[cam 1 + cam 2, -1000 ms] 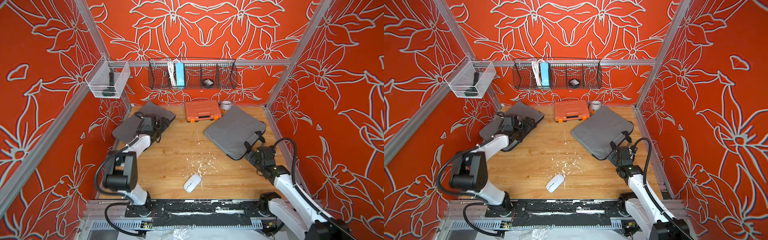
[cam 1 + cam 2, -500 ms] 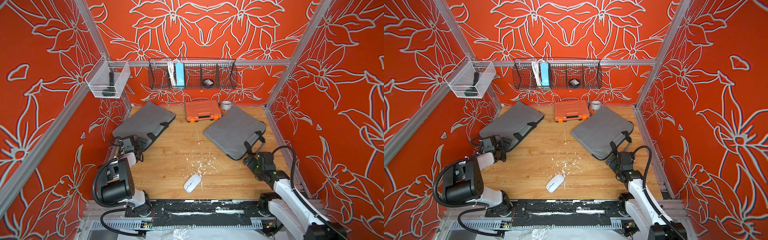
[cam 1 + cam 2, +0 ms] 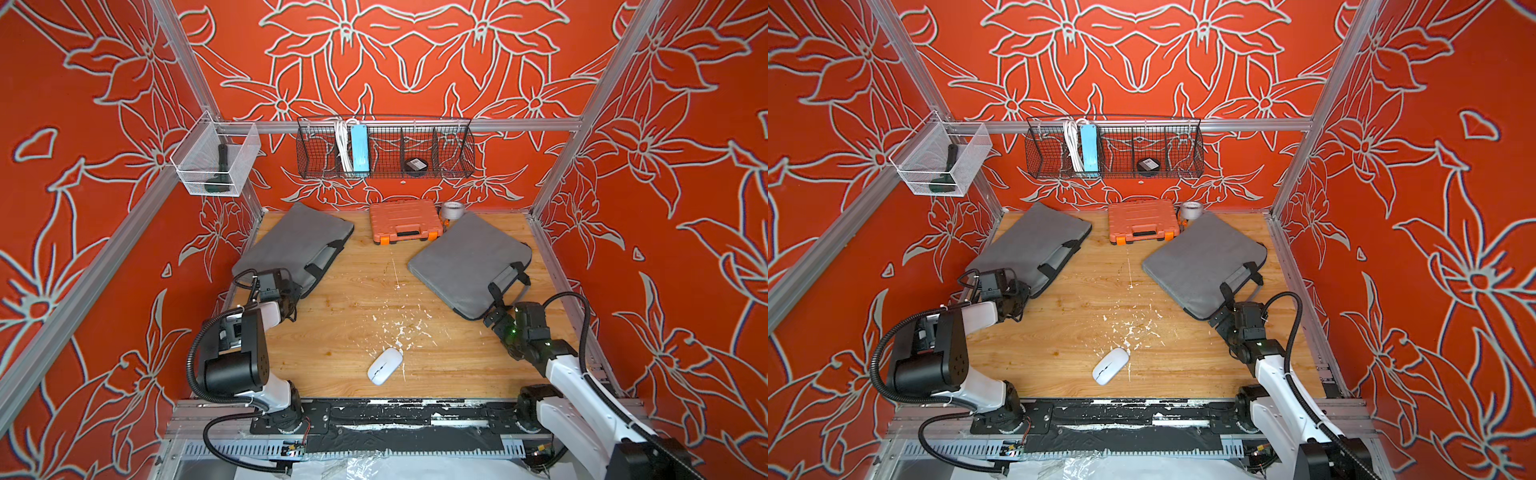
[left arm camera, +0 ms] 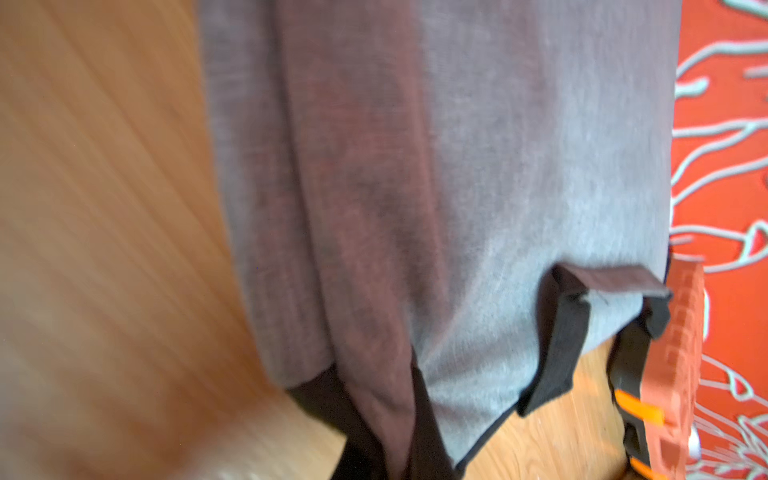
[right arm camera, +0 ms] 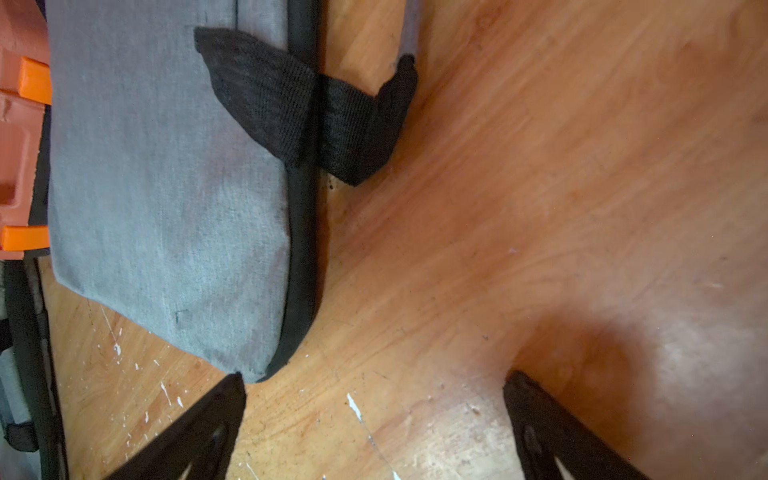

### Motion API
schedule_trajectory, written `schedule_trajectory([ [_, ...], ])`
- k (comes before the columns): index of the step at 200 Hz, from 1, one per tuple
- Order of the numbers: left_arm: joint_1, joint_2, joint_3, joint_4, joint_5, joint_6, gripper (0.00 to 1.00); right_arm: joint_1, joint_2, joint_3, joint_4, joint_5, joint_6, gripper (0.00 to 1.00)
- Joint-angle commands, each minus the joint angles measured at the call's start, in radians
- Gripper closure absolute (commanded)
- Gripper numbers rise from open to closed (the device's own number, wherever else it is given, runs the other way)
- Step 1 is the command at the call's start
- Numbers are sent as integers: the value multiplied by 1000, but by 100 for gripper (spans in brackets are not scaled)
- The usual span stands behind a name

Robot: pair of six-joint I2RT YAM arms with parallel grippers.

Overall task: Put the mouse into the laptop bag
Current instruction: Adjust the zippered laptop bag at the center of the board.

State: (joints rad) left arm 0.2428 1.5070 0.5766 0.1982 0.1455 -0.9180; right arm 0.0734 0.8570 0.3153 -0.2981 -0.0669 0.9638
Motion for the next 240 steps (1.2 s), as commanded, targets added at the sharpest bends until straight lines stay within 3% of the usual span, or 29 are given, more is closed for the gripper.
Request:
schedule_trajectory([
  [1,-79,-39,-50,-106,19,-40,100,-8,53,8,-29,38,62,1],
  [14,-115,-59,-72,-82,31,-65,100,-10,78,5,-3,53,77,1],
  [21,-135,-66,-76,-74,27,-73,92,-12,92,5,7,58,82,1],
  [46,-170,-84,-51,-107,20,-73,40,-15,146,10,53,28,80,1],
  [59,-174,-109,-46,-119,34,-68,23,-15,176,12,108,-21,48,2],
  [75,-183,-158,-31,-150,45,-49,11,-15,227,29,183,-105,-20,5],
  [102,-208,-266,13,-244,44,-7,7,-14,361,107,192,-186,-77,13],
  [118,-235,-335,10,-257,60,4,6,-11,448,117,262,-247,-82,28],
  [145,-320,-402,-38,-160,143,7,6,47,542,157,307,-279,-105,75],
  [167,-448,-359,-32,-101,185,20,6,142,553,180,303,-245,-90,100],
  [198,-622,-266,-36,-19,189,-4,7,325,514,186,299,-151,-32,100],
  [240,-760,-190,-104,125,148,-82,7,526,414,171,283,-46,26,100],
])
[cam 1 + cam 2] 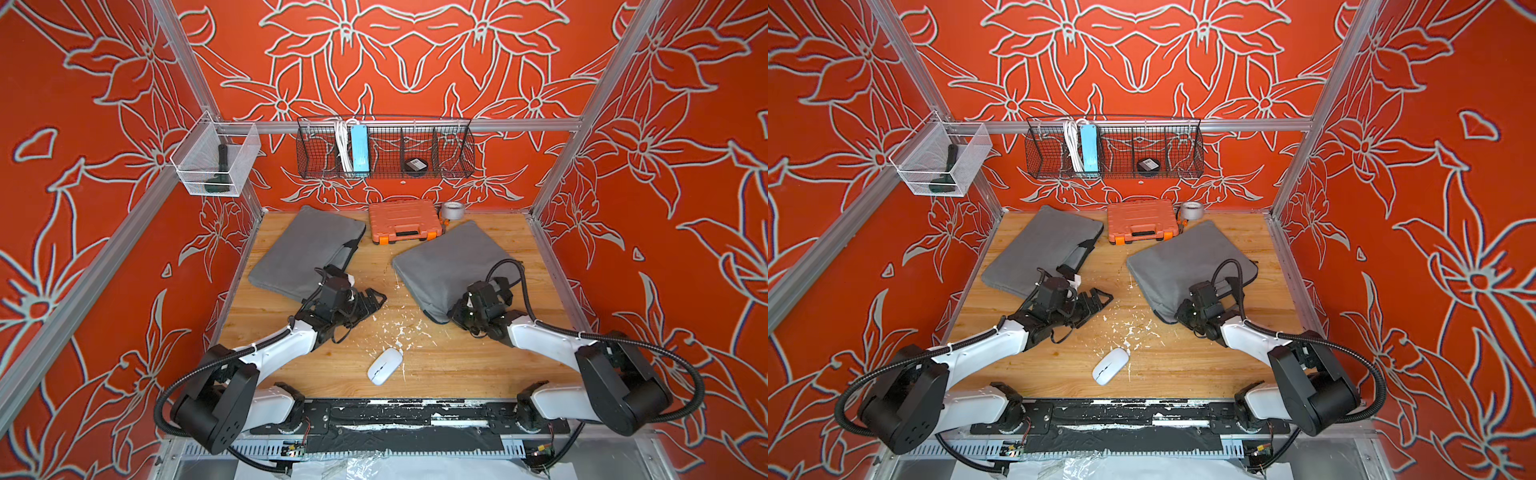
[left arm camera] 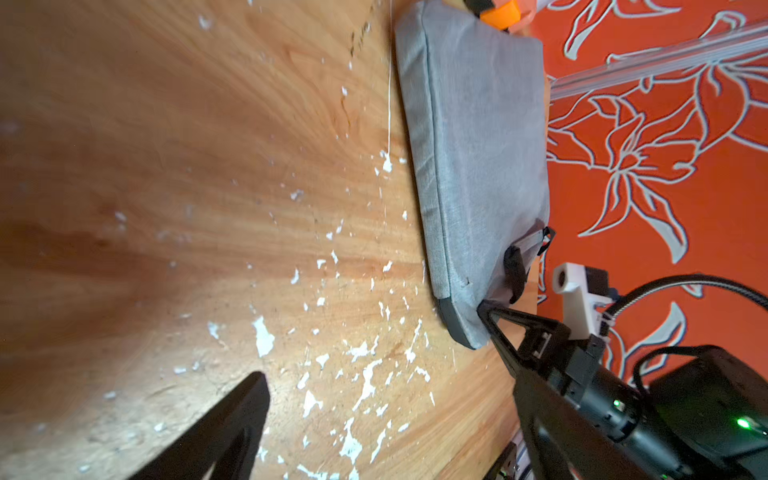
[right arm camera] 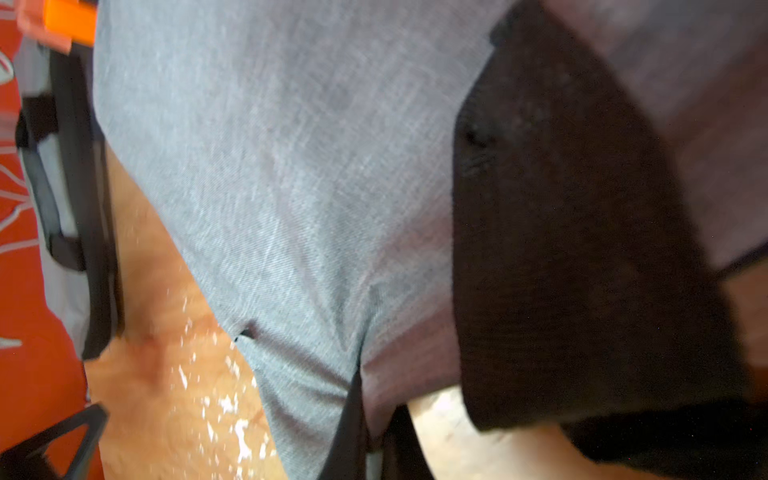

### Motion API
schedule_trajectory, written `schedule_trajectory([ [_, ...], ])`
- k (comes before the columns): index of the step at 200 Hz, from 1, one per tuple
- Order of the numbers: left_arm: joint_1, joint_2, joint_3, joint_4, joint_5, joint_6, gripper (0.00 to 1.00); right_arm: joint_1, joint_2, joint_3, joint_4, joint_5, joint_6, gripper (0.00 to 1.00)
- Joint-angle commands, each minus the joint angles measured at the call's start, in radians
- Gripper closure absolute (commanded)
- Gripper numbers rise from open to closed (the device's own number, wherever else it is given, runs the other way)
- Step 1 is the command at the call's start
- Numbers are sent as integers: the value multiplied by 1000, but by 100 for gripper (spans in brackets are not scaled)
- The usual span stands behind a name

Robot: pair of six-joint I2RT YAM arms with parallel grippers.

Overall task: Put the mouse into the laptop bag
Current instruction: Adjust the zippered laptop bag at the center of the board.

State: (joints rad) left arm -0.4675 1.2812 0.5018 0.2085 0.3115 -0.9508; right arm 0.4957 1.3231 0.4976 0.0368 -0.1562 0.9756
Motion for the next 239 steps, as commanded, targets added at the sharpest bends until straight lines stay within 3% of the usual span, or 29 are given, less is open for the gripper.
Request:
schedule_trajectory([
  [1,-52,37,-31,119,-16,-51,7,107,-53,-11,-51,45,15,100],
  [27,-97,80,-60,210,-9,-102,7,190,-30,14,-3,28,8,100],
  [79,-123,201,-30,215,-42,-141,10,297,98,96,101,-12,-40,100],
  [106,-124,263,-15,232,-45,-154,16,335,111,125,110,-9,-67,90],
  [128,-123,308,20,215,-62,-153,32,337,92,120,106,-14,-81,72],
  [140,-122,329,39,212,-66,-152,50,336,72,109,98,-7,-88,58],
  [153,-120,347,76,174,-83,-140,80,337,42,101,67,19,-103,43],
  [168,-114,347,131,65,-157,-112,100,336,-7,106,-25,81,-135,31],
  [187,-50,327,171,-58,-215,-67,100,320,-93,100,-143,151,-175,25],
  [215,120,299,180,-89,-140,31,100,244,-275,51,-270,231,-197,16],
  [239,153,327,289,-183,-188,141,96,126,-405,17,-358,248,-208,11],
])
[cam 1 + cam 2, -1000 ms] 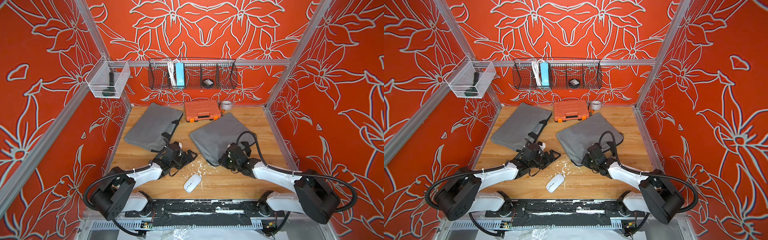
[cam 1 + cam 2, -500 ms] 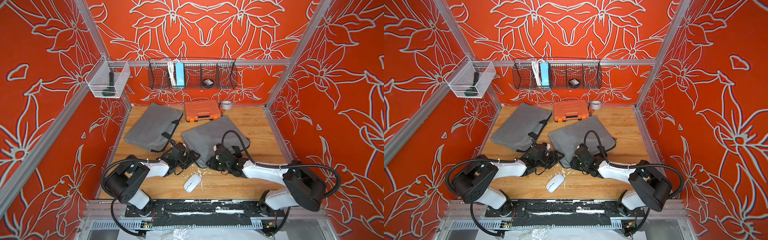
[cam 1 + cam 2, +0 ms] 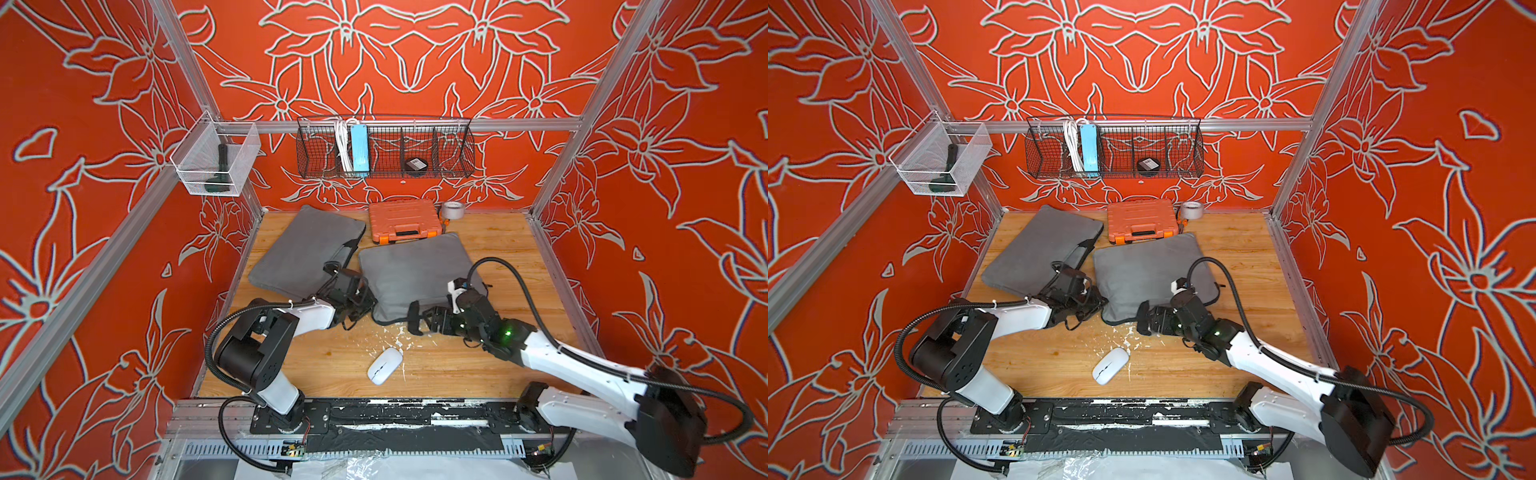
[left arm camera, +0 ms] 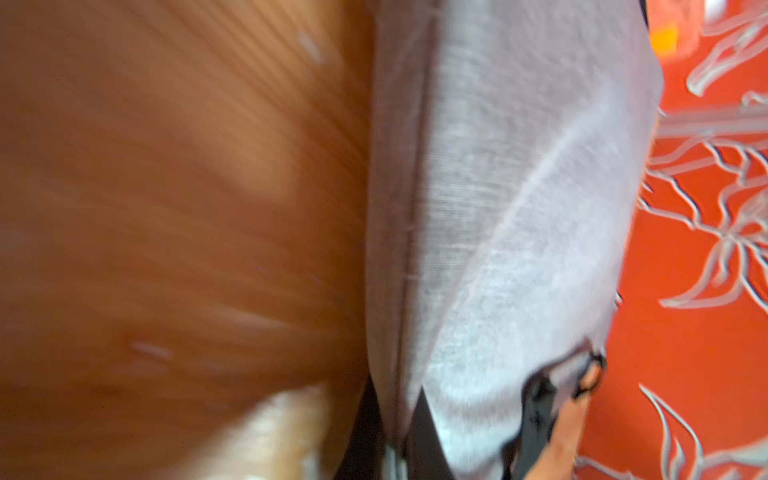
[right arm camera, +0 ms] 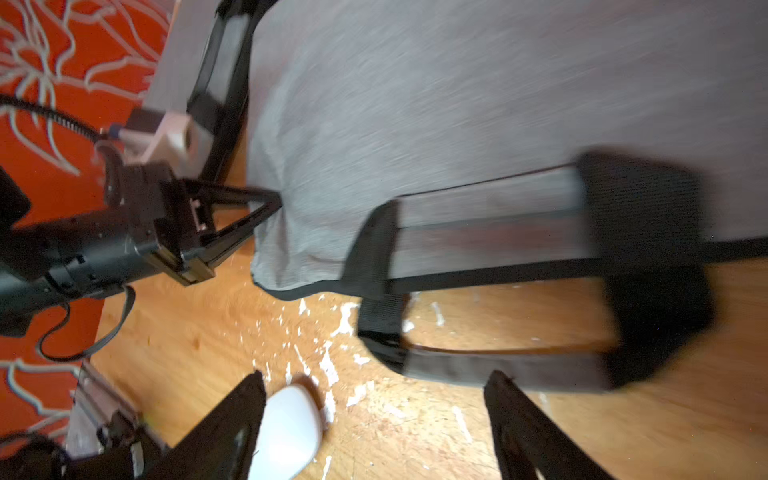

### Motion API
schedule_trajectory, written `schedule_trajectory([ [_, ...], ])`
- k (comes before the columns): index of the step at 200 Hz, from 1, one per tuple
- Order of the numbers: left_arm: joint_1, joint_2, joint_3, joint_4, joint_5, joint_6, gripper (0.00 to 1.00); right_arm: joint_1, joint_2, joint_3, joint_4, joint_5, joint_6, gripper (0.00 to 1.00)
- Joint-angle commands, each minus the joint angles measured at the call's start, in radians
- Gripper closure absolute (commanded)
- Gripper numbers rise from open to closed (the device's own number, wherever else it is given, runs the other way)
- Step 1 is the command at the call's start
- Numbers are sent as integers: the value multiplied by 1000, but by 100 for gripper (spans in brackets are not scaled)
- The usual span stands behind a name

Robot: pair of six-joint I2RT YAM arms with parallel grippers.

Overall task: Put the mouse into the laptop bag
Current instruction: Adjust the zippered laptop bag at the center of the board.

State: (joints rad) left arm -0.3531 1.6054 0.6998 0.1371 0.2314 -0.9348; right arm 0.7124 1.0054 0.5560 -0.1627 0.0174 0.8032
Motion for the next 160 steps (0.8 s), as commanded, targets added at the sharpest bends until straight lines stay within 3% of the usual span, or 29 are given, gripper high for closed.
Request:
schedule_trajectory([
  [1,39,5,96,-114,-107,129,95,-99,-92,-42,-160,74,-36,11],
  [39,63,74,225,-204,-57,182,55,-287,-93,-36,-213,45,-77,11],
  [66,63,-23,192,-219,-58,157,34,-398,5,-21,-160,-26,-105,12],
  [108,46,-288,-33,-169,-30,108,21,-477,265,42,-40,-103,-153,14],
  [125,9,-378,-118,-142,-30,76,20,-483,376,98,-45,-131,-174,22],
  [160,-80,-406,-155,-109,-15,68,18,-481,427,78,52,-236,-166,30],
])
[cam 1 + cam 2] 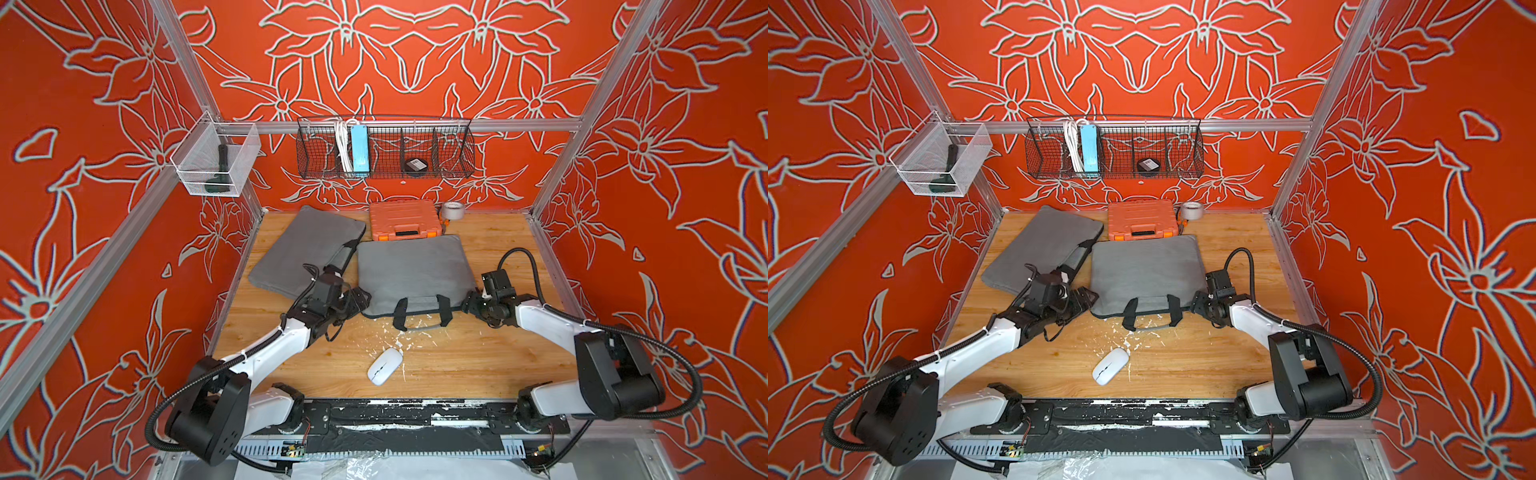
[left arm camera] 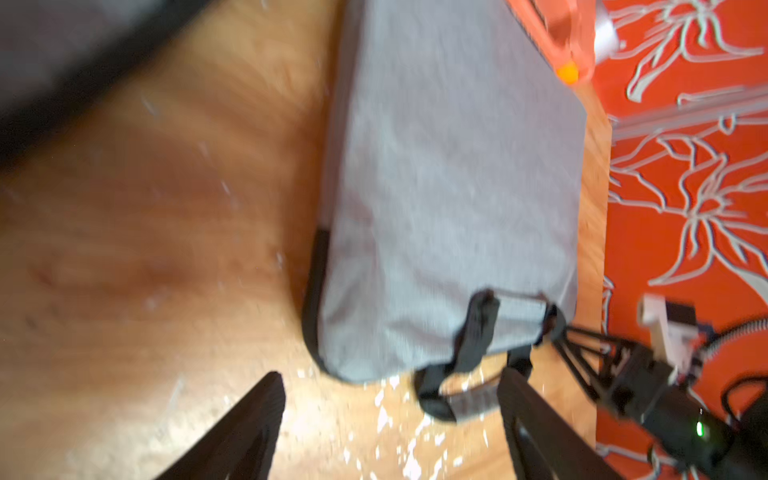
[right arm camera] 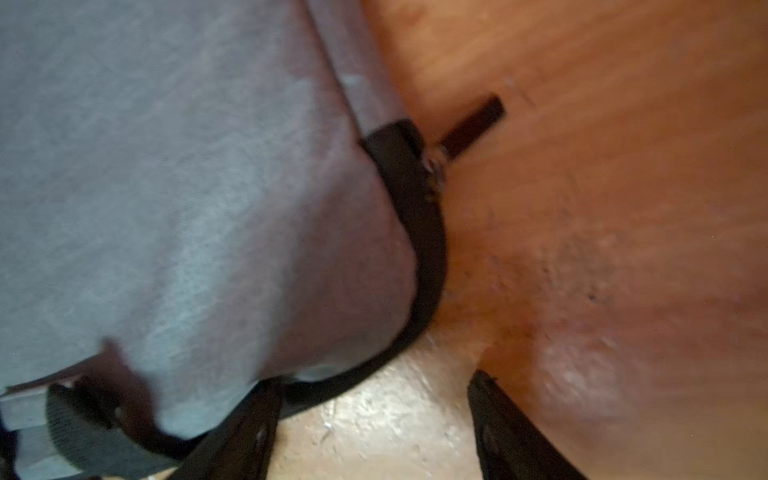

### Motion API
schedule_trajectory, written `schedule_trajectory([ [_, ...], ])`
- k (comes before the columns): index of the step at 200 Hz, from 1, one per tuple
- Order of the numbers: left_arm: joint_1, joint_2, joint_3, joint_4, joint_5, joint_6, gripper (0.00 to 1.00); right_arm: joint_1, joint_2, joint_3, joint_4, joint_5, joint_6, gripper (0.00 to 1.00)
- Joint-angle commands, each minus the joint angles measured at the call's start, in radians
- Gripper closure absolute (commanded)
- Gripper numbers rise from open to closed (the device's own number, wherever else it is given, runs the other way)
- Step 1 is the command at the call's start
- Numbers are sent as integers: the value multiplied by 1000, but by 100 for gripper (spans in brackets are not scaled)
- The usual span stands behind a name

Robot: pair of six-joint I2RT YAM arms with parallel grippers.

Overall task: Put the mouse into the laptop bag
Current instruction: Adjust the zippered laptop bag at the center of the board.

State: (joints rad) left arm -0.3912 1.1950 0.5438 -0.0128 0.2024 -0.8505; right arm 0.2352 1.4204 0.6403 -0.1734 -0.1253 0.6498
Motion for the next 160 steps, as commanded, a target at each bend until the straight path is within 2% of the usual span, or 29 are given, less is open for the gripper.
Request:
schedule_trajectory([
  [1,-42,5,2,41,16,-16,18,-4,11,-7,63,-93,-13,30],
  [36,-61,22,-23,97,34,-51,18,-3,13,-4,49,-54,-8,29],
  [45,-72,26,-25,113,31,-57,18,-3,23,-3,60,-63,-8,33],
  [49,-77,32,-24,117,32,-59,18,-3,28,-2,69,-75,-8,37],
  [61,-88,53,-11,124,43,-59,18,1,53,1,93,-115,-3,65],
  [74,-99,84,5,129,59,-59,18,14,73,4,106,-139,-1,87],
  [90,-108,118,12,144,67,-67,18,48,74,-7,119,-140,12,100],
  [126,-110,195,20,140,18,-78,18,185,-7,-63,115,-84,78,100],
  [160,-90,287,76,122,-30,-53,19,382,-58,-98,131,-25,169,100],
])
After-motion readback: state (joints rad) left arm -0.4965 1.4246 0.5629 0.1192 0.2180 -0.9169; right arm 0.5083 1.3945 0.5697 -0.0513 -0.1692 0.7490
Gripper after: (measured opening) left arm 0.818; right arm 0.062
